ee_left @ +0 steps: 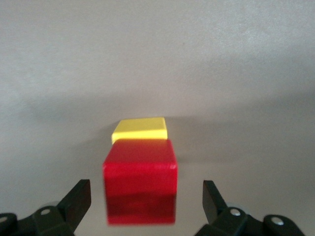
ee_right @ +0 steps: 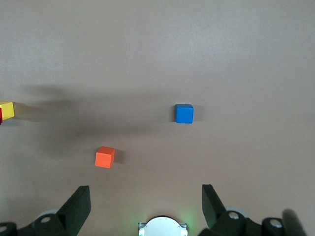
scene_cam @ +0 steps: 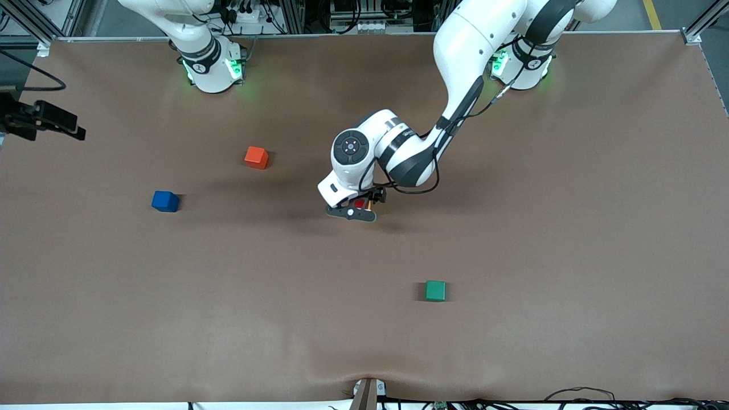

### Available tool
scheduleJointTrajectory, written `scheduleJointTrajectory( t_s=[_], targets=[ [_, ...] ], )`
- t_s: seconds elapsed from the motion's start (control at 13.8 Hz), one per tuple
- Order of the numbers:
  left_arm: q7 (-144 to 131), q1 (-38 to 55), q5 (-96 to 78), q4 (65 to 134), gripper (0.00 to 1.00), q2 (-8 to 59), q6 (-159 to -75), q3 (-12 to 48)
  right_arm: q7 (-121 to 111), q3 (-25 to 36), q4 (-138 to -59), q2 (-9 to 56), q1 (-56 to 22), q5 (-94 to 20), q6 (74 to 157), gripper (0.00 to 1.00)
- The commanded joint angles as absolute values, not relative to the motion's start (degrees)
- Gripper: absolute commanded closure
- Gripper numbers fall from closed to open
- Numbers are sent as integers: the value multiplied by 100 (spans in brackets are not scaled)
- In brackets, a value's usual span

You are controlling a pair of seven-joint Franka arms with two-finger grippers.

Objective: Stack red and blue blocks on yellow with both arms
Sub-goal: 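Open the left gripper and withdraw while the right gripper reaches the blue cube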

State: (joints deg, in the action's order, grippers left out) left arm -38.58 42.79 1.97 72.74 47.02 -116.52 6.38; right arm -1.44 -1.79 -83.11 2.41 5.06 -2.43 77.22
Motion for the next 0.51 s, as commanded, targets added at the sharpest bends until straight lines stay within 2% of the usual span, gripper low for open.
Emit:
scheduleJointTrajectory(
  t_s=[0.0, 0.14, 0.29, 0.43],
  targets=[
    [-3973, 4307, 202, 7321, 0, 4290, -11085, 571, -114, -237, -8209, 298, 589, -211, 7682, 0],
    [-3990, 4315, 193, 7304, 0, 4149, -10864, 571, -114, -237, -8200, 404, 606, -159, 7708, 0],
    [-4008, 4298, 185, 7321, 0, 3755, -10680, 571, -123, -229, -8200, 877, 633, -141, 7664, 0],
    [-3973, 4167, 211, 7321, 0, 3412, -10163, 571, -175, -229, -8200, 931, 782, -149, 7682, 0]
  ],
)
